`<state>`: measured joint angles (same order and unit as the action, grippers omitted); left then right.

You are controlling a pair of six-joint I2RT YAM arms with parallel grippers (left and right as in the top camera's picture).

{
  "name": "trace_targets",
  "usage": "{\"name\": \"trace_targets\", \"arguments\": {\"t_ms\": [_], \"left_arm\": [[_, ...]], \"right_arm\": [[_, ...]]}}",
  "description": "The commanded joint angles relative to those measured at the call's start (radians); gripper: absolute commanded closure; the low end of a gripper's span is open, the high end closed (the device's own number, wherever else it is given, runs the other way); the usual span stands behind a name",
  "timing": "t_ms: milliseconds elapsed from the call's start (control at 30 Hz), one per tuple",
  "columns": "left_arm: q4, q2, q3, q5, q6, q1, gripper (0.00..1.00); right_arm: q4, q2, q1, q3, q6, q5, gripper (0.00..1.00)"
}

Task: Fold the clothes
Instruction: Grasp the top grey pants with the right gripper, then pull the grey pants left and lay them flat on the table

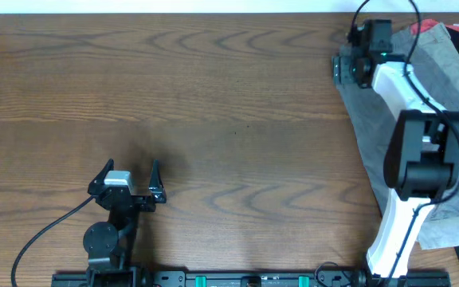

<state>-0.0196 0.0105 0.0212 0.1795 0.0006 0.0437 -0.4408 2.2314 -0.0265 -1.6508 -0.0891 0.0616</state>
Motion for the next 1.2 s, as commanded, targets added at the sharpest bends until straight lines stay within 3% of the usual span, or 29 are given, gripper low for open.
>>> {"name": "trace_targets", "arguments": {"t_ms": [0,200,400,500,733,1167], "left_arm": [[-0.032,-0.006,-0.017,0.011,0.006,-0.004,0.02],[-0.032,-0.006,-0.017,0.011,0.006,-0.004,0.02],[-0.032,-0.006,-0.017,0.011,0.006,-0.004,0.02],[-0.032,-0.006,-0.017,0.011,0.006,-0.004,0.02],[-0.032,-0.006,-0.017,0.011,0.006,-0.004,0.02],[-0.032,-0.006,-0.017,0.011,0.006,-0.004,0.02]], "right_arm": [[0.010,0.034,0.010,-0.022,-0.014,0.021,0.28],[0.011,0.113,0.010,-0.022,-0.014,0.038,0.44],[0.006,0.140,0.011,-0.022,-0.013,0.047,0.80],[0.006,0.127,0.013,-0.029,-0.013,0.047,0.89],[-0.009,0.052,0.014,-0.035,0.018,0.043,0.99],[-0.073,-0.159,0.035,-0.035,0.077,0.001,0.99]]}}
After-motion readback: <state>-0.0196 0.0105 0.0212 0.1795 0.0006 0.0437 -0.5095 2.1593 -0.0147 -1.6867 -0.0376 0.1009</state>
